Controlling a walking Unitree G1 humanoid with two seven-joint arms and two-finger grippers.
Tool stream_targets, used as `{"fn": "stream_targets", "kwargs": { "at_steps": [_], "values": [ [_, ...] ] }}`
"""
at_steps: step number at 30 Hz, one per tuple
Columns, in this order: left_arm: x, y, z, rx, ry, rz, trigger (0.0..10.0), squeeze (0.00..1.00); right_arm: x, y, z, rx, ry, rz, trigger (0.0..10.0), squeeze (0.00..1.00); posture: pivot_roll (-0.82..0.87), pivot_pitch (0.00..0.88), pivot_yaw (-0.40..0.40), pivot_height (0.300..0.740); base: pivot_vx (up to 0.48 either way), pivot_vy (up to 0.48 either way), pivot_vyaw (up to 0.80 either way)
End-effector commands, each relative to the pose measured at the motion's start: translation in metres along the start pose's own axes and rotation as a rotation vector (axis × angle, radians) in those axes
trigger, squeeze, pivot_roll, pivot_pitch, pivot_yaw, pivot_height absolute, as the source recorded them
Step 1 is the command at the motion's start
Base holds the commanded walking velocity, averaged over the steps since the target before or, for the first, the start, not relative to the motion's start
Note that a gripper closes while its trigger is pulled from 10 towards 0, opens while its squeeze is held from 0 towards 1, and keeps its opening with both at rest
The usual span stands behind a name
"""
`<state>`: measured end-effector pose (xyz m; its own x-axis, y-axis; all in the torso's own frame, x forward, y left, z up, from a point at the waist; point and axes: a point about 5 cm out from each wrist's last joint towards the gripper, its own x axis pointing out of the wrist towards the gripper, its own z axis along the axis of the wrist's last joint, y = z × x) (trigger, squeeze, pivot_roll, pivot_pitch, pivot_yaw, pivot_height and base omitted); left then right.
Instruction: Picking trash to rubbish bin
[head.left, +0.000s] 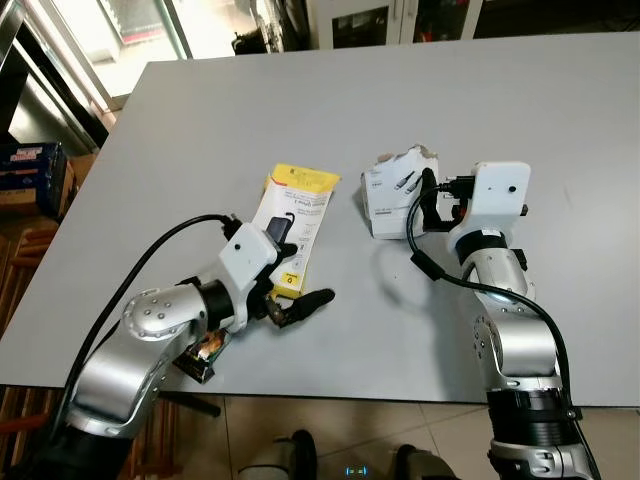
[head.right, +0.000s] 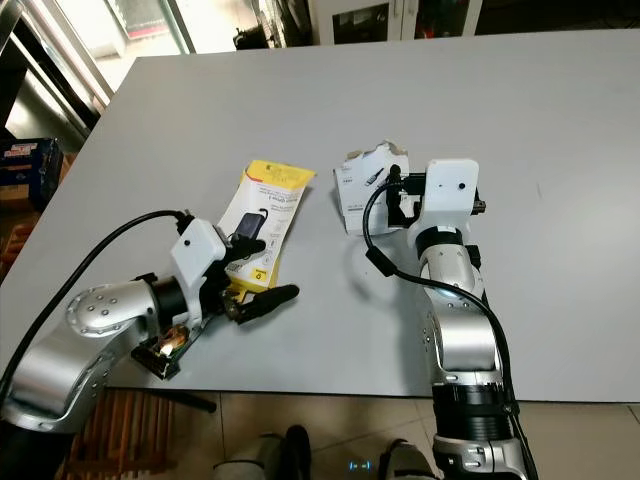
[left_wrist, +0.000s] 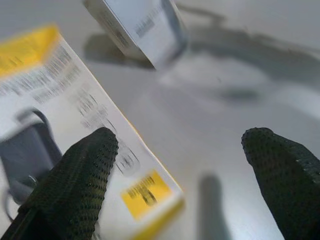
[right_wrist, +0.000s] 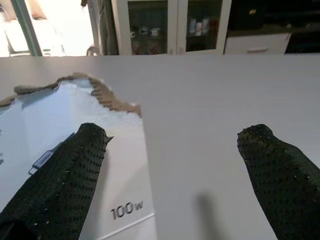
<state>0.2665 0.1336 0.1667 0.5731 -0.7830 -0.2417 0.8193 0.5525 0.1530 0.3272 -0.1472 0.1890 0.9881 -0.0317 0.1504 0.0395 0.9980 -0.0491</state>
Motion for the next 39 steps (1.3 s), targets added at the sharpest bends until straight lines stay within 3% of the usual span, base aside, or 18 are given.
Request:
{"fn": "stream_targets", "kwargs": {
  "at_steps": [1,6,18,29,39],
  "values": [
    [-0.005,-0.004,0.002,0.000,0.015,-0.036,10.0,0.00,0.002,0.003,-0.002,0.027,0.016,0.023,10.0,0.00,0.12,0.246,0.132,0.740,0.000,0.000,0.00],
    [-0.012,-0.008,0.003,0.029,0.043,-0.089,10.0,0.00,0.008,0.005,0.006,0.037,-0.010,0.056,10.0,0.00,0.13,0.247,0.130,0.740,0.000,0.000,0.00],
    [-0.014,0.003,0.023,0.075,0.012,-0.050,10.0,0.00,0.010,0.006,0.010,0.057,-0.036,0.065,10.0,0.00,0.13,0.236,0.126,0.740,0.000,0.000,0.00],
    [-0.014,0.002,0.032,0.070,-0.014,-0.043,10.0,0.00,0.016,0.010,0.026,0.091,-0.098,0.100,10.0,0.00,0.13,0.230,0.116,0.740,0.000,0.000,0.00],
    [-0.014,0.001,0.031,0.060,-0.008,-0.043,10.0,0.00,0.028,0.021,0.036,0.177,-0.123,0.181,10.0,0.00,0.14,0.234,0.115,0.740,0.000,0.000,0.00]
  ]
}}
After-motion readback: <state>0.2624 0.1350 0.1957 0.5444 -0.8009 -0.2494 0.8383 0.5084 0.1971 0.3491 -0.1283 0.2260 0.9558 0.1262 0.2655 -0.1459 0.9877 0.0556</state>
